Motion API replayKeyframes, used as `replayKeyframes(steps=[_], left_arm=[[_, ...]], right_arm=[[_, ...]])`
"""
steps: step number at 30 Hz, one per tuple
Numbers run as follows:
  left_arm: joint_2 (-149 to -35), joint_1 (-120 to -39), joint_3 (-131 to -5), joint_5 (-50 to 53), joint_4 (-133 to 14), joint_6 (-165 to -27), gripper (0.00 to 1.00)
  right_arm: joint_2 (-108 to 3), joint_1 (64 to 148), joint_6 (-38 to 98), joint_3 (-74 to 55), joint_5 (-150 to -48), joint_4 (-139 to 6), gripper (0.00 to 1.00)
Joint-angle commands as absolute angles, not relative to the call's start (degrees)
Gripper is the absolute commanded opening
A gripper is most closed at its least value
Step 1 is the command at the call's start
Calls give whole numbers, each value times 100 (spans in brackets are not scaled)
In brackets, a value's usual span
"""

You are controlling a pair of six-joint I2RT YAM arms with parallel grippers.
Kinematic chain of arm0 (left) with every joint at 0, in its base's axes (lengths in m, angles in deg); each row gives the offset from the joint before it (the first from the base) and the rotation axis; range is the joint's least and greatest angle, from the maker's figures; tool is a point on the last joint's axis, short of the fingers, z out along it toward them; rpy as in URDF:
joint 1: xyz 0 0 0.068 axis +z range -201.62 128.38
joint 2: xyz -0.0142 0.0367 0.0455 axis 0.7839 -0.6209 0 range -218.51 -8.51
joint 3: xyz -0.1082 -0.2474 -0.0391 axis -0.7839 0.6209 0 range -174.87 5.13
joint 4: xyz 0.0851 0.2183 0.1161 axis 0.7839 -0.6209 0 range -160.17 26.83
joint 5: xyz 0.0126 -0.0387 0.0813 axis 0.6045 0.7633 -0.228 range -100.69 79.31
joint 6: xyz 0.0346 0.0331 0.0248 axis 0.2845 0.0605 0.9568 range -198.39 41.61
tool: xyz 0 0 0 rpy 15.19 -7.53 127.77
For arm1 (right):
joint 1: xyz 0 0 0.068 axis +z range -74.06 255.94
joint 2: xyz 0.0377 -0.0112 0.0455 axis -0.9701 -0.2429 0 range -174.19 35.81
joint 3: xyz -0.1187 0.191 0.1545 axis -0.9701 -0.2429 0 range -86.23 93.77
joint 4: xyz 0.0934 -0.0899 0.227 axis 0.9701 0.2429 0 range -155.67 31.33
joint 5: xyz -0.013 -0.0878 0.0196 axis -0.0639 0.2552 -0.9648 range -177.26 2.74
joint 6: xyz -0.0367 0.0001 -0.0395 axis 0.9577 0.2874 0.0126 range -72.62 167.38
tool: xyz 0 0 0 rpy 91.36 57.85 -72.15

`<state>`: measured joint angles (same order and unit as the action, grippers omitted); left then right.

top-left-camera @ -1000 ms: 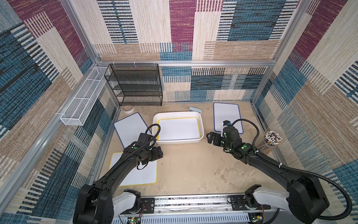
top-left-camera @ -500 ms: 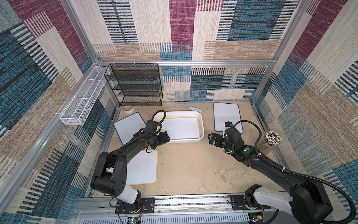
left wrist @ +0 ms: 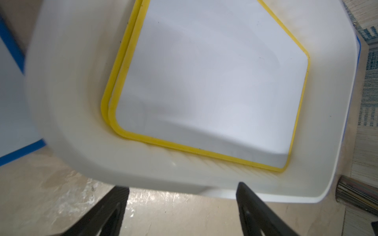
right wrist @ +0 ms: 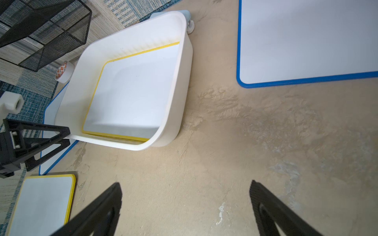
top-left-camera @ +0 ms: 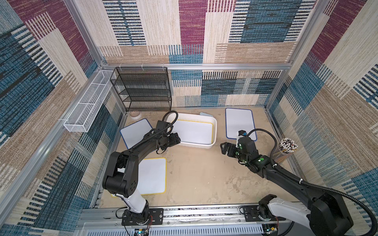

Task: Put the whiteboard into the storage box
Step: Adjust the storage box at the center of the board, then move the whiteboard to the center of the board.

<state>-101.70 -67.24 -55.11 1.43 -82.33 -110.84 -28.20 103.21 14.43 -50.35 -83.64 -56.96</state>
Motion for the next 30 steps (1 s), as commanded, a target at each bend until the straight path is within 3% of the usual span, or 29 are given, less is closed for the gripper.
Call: replayKeyframes(steps=[1,12,22,30], left_arm=[[-9736,-6735,-5150,-35,-8650,-10897,85],[-8285,-6797,-3696,-312,-9229,-11131,85],[-8301,-6966,-2956,126,-8576,-11301,82],[-8460,-7671,-2818,174,-8213,-11811,80]], right_arm=[[-2807,10323,1433,-5050,-8321,-5844,100],[-2985,10380,1372,-5004,-8517,-6025,100],[-2805,10405,1354,-4982,-8462,-5862,100],[-2722,10407,1293,-4937,-8416,-5794,100]])
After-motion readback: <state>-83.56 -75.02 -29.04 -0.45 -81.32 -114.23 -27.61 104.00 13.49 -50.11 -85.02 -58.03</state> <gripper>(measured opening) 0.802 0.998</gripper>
